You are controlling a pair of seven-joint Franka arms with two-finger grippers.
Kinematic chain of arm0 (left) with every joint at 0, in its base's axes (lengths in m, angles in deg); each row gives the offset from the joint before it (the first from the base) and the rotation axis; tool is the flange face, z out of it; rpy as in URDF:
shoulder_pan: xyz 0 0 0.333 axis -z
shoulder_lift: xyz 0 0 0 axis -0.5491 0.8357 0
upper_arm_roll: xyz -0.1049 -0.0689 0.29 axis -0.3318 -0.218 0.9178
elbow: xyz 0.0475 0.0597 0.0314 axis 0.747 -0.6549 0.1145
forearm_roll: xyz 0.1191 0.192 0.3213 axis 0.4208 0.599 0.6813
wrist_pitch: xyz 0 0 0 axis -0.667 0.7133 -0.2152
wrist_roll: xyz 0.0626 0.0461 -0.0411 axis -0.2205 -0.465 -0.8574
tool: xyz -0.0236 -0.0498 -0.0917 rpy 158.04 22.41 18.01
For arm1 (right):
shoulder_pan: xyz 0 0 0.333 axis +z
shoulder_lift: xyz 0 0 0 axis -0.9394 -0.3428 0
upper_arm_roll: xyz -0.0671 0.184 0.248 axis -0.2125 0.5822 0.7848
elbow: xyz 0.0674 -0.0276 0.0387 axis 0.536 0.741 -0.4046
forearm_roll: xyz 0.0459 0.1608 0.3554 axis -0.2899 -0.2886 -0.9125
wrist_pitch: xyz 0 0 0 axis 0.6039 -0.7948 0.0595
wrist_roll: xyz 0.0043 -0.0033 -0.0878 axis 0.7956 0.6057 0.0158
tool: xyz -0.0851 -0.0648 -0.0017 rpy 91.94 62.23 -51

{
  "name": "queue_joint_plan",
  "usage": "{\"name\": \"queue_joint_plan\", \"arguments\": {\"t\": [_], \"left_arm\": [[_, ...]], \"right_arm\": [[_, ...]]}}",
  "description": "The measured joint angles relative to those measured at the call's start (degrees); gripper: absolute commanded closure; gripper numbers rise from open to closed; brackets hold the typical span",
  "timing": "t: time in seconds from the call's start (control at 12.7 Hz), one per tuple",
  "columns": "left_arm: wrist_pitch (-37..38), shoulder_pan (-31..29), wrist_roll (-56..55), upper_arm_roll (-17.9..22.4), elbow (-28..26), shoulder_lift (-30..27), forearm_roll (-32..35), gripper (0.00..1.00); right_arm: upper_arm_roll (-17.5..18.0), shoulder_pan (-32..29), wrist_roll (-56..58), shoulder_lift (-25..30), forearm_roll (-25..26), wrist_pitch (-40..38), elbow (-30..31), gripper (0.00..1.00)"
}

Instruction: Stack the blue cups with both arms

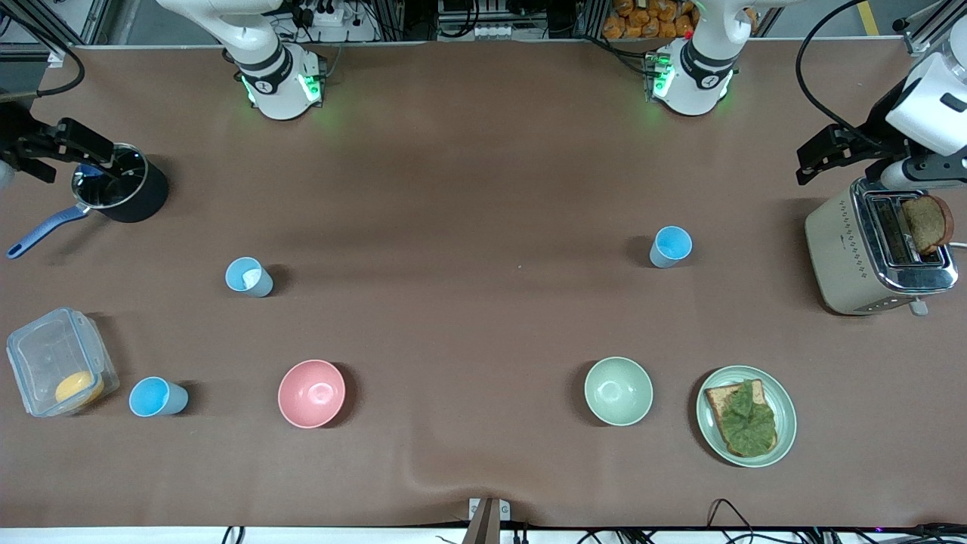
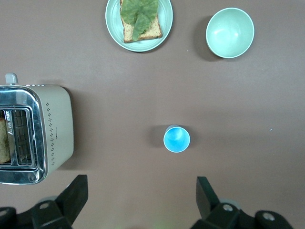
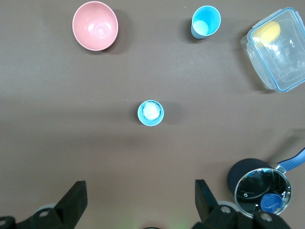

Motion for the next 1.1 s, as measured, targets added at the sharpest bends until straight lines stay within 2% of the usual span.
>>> {"name": "queue_joint_plan", "arguments": {"t": [1.1], "left_arm": [[0.26,-1.91,-0.20,-0.23,0.02,0.05,0.00,0.00]], "right_arm": [[-0.21,-0.21,0.00,-1.38,0.00,0.32,0.29,0.00]]}}
